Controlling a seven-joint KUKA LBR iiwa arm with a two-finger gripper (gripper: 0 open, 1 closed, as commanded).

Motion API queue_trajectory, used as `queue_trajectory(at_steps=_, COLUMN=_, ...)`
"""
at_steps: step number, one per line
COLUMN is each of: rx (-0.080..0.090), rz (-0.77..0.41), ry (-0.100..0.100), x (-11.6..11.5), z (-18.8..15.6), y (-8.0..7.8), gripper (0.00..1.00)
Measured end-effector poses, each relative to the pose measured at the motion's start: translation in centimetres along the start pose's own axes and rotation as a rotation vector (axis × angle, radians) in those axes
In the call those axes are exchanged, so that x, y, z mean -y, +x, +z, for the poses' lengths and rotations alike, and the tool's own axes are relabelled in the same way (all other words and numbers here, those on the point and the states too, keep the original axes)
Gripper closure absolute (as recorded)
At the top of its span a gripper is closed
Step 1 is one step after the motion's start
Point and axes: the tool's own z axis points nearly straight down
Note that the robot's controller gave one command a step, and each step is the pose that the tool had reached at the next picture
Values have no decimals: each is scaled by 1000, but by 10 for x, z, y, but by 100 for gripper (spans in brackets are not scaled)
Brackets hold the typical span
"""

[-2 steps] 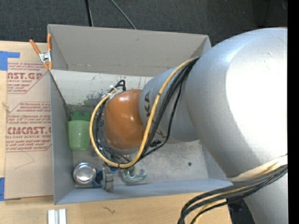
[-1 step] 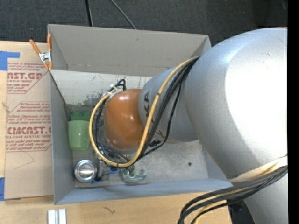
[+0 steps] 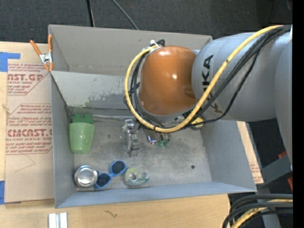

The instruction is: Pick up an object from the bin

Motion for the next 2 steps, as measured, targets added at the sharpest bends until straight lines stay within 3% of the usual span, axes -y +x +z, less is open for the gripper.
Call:
queue_trajectory(at_steps=1, rx=-8, rz=-3, ry=0, x=-2, z=5, y=2, gripper=0)
queue_trajectory(at_steps=2, rx=-16, rz=-662, ry=-5, x=-16, z=133, y=17, gripper=0)
